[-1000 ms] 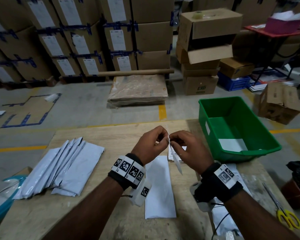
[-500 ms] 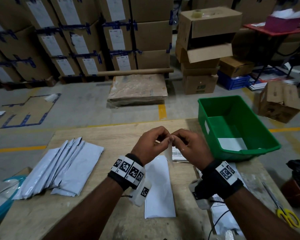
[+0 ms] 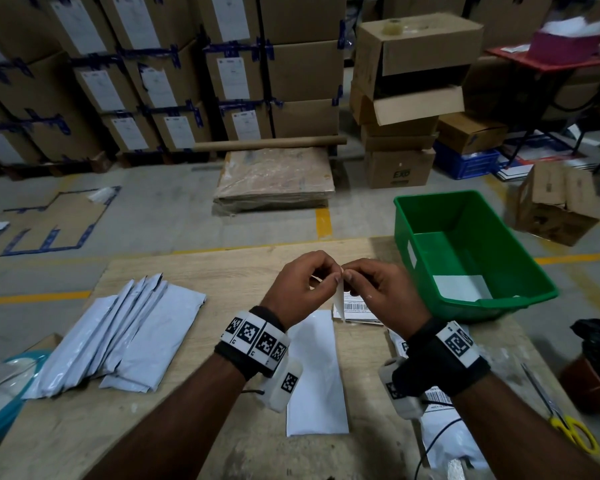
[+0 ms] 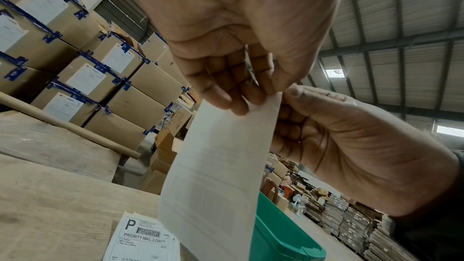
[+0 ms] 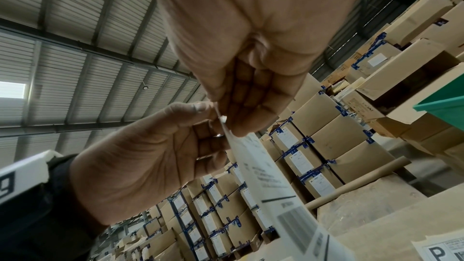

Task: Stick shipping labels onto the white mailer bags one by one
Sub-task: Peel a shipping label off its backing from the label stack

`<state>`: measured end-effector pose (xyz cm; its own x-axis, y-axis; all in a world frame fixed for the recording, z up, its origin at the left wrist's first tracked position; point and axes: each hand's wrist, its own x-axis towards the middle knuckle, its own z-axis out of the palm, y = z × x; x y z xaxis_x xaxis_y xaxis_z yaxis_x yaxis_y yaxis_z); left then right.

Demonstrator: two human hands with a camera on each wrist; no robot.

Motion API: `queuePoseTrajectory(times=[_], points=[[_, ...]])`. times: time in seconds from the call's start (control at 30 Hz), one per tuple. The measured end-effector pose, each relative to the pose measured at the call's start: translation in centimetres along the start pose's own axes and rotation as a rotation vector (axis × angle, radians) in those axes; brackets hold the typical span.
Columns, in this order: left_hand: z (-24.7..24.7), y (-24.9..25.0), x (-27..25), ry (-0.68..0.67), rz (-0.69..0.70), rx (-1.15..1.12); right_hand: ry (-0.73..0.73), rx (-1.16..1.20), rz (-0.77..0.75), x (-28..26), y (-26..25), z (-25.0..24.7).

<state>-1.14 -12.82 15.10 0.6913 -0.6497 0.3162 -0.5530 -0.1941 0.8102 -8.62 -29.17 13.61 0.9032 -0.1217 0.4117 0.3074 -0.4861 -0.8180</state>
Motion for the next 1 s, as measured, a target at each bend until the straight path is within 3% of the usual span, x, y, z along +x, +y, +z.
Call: queuePoseTrajectory(times=[1.0], points=[[-0.05, 0.00, -0.79, 0.032, -0.056, -0.127, -0.015, -0.184, -0.097, -0.55, -0.69, -0.12]])
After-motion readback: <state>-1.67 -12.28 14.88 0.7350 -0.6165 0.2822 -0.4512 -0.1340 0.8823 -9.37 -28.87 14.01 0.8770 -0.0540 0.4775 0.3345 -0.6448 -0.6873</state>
